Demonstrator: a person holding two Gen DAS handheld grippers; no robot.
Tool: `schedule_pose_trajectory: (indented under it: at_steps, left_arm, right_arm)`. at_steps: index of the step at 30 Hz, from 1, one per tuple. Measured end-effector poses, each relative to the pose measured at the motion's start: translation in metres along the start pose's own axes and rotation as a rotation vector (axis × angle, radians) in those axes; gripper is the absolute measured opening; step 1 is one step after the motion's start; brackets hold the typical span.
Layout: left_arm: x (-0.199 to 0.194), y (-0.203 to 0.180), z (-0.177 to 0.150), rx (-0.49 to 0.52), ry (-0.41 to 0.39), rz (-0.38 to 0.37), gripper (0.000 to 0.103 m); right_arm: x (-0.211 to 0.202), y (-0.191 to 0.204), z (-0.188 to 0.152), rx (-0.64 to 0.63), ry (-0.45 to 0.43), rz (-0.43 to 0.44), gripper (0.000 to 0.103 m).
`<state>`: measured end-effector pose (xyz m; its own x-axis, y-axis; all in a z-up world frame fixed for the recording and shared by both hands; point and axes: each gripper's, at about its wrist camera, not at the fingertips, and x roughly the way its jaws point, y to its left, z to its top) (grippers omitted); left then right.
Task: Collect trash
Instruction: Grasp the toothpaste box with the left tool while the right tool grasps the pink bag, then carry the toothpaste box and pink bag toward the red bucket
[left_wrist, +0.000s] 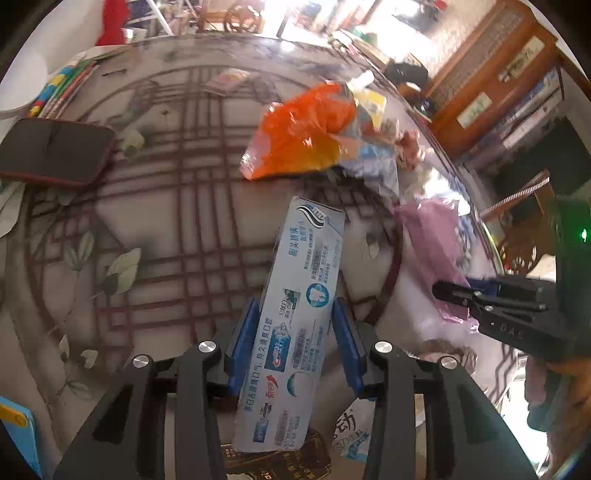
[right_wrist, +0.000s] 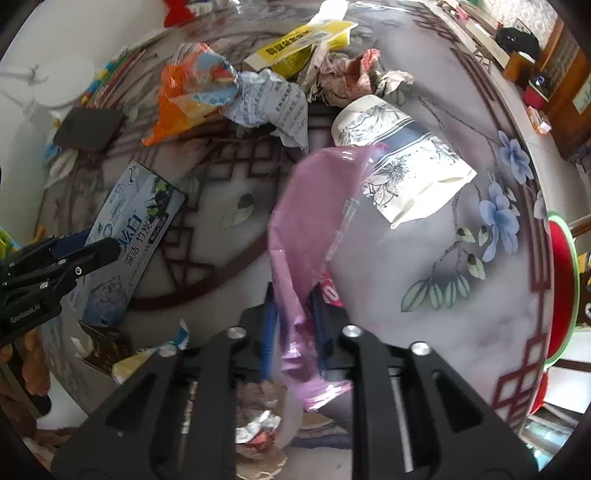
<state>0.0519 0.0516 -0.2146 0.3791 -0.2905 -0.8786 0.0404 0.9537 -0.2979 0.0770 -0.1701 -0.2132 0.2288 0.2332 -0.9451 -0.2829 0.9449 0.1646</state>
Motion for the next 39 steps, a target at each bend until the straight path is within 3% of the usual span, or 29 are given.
schedule_pose_trajectory:
  at_steps: [10,16,21,39]
  left_arm:
    - [-0.041,-0.016,0.021,0.002,-0.133,-0.034,0.038]
    - [-0.064,-0.041,0.032,0.034,-0.209,-0.062,0.038]
    - [-0.069,-0.053,0.037,0.039,-0.214,-0.09,0.038]
    - [-0.058,-0.098,0.037,0.066,-0.211,-0.065,0.038]
  right_arm:
    - [-0.066,0.006,-0.003,0.063,-0.198,0.08,0.014]
    - [-0.1,0.008,-0.005,0.071,-0.304,0.06,0.014]
    - [-0.113,-0.001,-0.008,0.093,-0.329,0.076,0.014]
    - [-0.128,-0.045,-0.024,0.133,-0.364,0.085,0.014]
